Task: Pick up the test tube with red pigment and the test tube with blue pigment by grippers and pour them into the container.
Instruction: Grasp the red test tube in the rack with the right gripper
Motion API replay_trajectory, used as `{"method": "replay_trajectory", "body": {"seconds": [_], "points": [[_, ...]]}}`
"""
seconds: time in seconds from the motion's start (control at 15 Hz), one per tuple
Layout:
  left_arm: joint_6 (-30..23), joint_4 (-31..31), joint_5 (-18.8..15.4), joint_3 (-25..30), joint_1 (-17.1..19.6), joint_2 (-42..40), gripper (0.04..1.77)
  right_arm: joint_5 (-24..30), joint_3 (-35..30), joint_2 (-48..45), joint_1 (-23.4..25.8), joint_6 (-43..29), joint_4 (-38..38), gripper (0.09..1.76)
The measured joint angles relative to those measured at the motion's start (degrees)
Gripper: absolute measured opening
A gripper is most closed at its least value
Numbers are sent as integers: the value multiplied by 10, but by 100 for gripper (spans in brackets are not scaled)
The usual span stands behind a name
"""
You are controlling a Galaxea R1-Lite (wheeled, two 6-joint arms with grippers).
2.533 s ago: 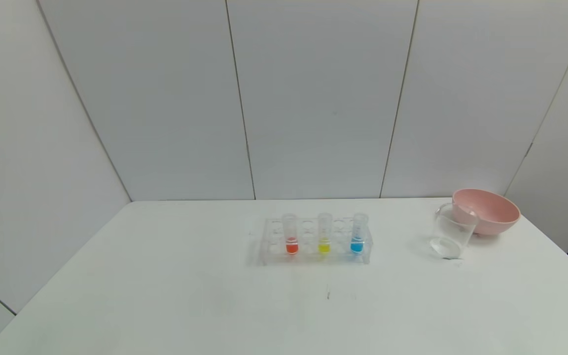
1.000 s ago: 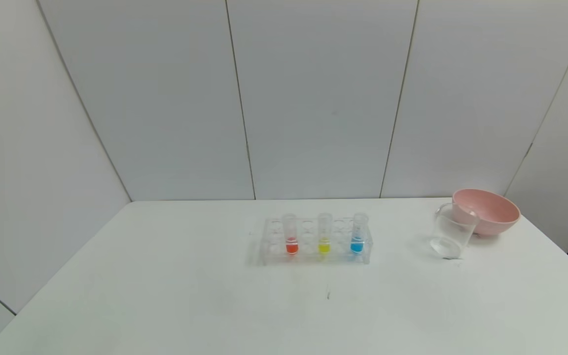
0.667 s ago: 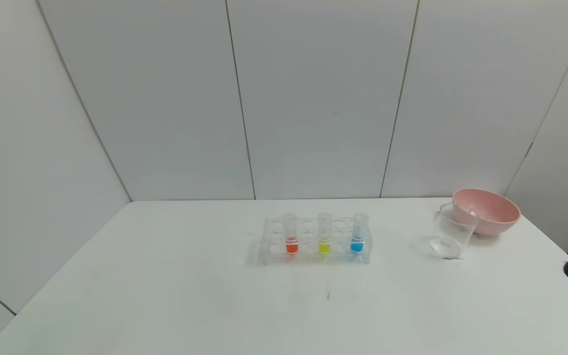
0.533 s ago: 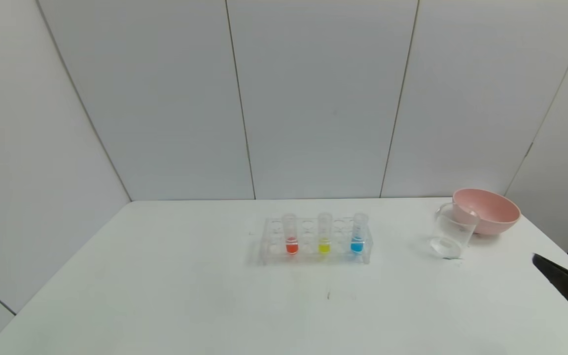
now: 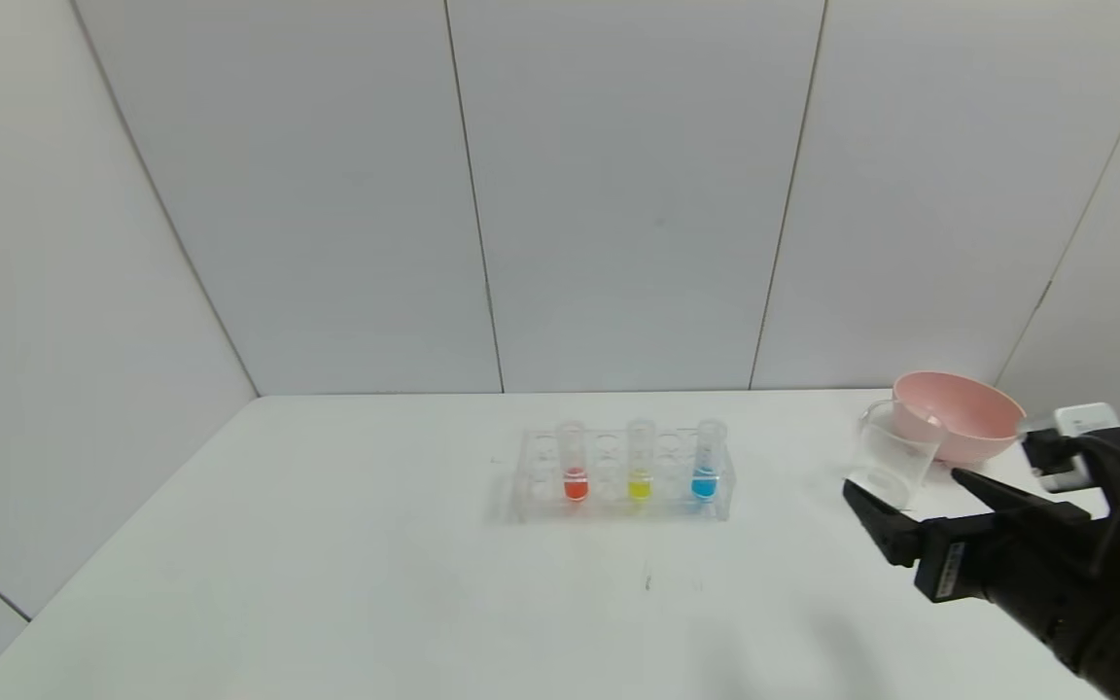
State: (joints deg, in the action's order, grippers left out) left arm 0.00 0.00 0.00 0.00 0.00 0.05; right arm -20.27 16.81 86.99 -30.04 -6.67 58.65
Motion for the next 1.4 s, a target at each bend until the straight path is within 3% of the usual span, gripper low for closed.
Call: {"method": "replay_trajectory", "body": {"seconds": [0.33, 0.53, 0.8, 1.07, 1.4], "points": [[0, 0, 0, 0, 0, 0, 176, -114, 88, 119, -167, -52, 1, 171], [0, 0, 0, 0, 0, 0, 176, -156, 153, 185, -221, -61, 0, 171], [0, 0, 0, 0, 0, 0, 176, -190, 248, 260, -267, -62, -26, 171], [0, 0, 0, 0, 0, 0, 176, -204, 337, 313, -281, -63, -85, 171], [0, 0, 0, 0, 0, 0, 176, -203, 385, 352, -286, -62, -97, 171]]}}
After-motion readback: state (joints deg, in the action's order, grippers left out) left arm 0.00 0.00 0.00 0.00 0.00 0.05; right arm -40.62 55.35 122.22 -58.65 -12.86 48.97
